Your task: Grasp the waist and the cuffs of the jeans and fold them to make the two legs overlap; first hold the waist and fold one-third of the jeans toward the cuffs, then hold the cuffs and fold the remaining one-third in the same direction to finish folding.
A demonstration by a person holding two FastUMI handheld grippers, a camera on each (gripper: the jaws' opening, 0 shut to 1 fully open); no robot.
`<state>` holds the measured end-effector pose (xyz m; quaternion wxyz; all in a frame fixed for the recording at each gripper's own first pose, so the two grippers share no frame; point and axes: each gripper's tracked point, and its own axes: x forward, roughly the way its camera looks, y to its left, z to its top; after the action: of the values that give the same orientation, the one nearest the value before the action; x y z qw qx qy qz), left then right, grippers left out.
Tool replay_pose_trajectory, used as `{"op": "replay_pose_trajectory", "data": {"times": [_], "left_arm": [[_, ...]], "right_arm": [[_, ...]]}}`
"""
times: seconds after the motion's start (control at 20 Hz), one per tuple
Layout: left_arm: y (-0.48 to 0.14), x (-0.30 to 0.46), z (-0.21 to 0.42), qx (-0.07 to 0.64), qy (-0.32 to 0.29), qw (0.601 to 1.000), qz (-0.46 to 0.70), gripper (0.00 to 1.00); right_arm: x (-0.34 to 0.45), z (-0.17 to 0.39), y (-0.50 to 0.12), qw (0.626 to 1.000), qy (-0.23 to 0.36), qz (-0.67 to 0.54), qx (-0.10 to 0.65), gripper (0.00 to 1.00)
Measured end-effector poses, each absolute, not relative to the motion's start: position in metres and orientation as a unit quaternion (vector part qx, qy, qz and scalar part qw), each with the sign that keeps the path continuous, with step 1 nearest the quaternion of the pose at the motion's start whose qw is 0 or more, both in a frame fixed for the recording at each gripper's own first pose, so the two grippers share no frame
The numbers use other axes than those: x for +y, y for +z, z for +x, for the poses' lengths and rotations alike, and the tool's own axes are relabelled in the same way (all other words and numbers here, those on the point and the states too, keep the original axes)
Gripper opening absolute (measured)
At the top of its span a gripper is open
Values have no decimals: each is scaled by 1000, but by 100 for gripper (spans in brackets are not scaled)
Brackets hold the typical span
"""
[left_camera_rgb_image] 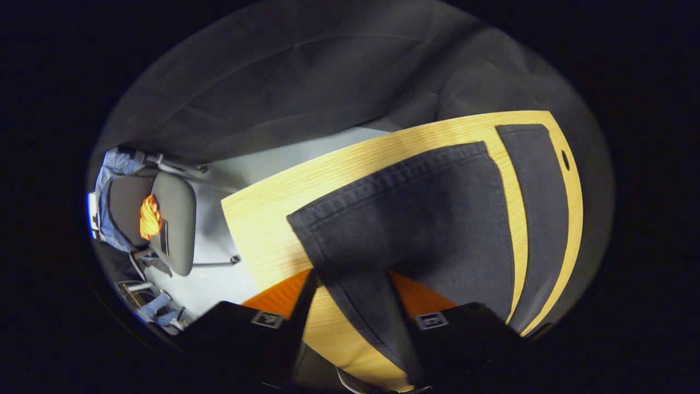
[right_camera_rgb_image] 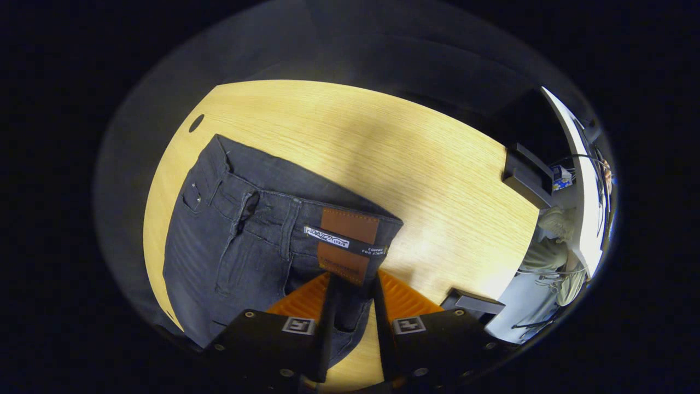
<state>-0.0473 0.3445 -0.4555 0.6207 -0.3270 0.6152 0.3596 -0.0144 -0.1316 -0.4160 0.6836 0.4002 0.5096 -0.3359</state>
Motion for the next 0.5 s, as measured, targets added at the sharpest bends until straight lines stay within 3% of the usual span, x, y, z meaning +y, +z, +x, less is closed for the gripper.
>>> {"op": "replay_pose_trajectory", "data": {"times": [0.05, 0.15, 0.25, 0.3, 0.5], "left_arm": [[-454, 348, -35, 595, 362, 638, -329, 42], [-453, 343, -21, 577, 348, 656, -340, 6], [-454, 341, -15, 562, 316, 677, -355, 1], [-452, 341, -13, 549, 308, 687, -362, 1], [-420, 343, 6, 496, 264, 737, -375, 1]], "right_arm": [[-129, -8, -415, 679, -338, 440, 481, 15], [-130, -7, -411, 668, -320, 499, 449, 15], [-126, -7, -412, 664, -296, 531, 435, 15], [-123, -4, -412, 666, -291, 540, 425, 9], [-119, 4, -381, 689, -258, 564, 375, 9]]}}
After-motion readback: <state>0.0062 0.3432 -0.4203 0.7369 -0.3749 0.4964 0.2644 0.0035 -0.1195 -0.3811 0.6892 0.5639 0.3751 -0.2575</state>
